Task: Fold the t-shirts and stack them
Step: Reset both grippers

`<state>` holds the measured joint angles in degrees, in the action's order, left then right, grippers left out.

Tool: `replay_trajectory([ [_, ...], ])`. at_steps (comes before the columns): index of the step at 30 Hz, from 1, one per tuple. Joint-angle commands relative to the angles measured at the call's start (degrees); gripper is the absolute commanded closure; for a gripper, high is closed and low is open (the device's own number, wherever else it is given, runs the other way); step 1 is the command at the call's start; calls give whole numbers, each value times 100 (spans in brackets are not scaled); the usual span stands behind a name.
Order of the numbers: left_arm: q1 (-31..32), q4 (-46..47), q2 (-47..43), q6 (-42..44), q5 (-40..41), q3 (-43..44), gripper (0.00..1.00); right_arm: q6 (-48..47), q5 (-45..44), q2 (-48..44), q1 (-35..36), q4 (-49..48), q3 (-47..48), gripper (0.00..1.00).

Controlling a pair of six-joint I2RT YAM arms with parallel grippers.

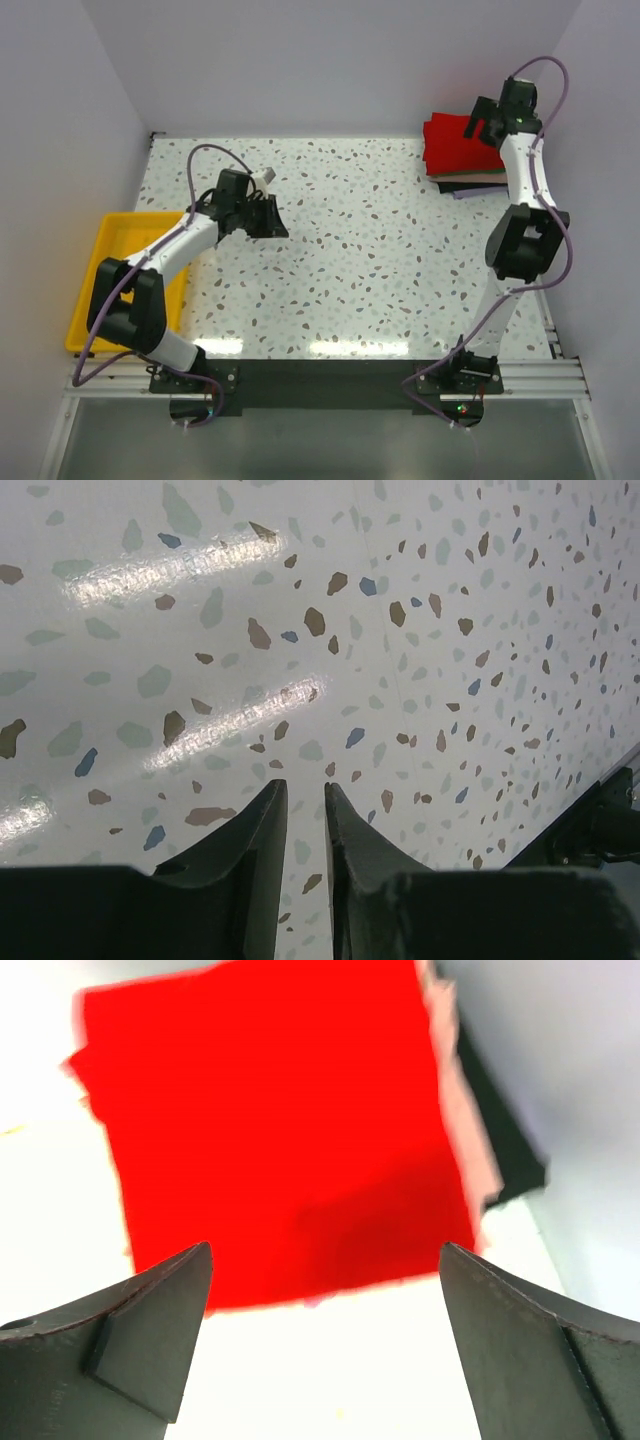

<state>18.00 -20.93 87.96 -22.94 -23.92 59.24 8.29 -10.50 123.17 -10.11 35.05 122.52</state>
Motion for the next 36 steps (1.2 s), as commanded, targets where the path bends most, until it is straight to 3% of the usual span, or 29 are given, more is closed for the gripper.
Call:
replay_trajectory([
  [1, -51, 256, -350, 61, -52, 0, 73, 717, 488, -1162, 271, -437, -815, 1],
  [6, -42, 230, -595, 18, 10, -71, 72, 1016, 505, -2444, 1027, -999, -2652, 1],
  [11, -42, 116, -1052, 70, 379, -263, 71, 1349, 365, -3430, 2354, -1421, -4329, 1],
  [19, -42, 124, -1659, 44, 721, -834, 70, 1825, 900, -4828, 3883, -1799, -6133, 1],
  [26, -42, 273, -2309, 35, 898, -1301, 70, 1816, 1191, -5979, 3929, -1458, -6961, 1],
  [36, -42, 467, -2565, 9, 757, -1477, 70, 1711, 1341, -6077, 3929, -1035, -6943, 1],
])
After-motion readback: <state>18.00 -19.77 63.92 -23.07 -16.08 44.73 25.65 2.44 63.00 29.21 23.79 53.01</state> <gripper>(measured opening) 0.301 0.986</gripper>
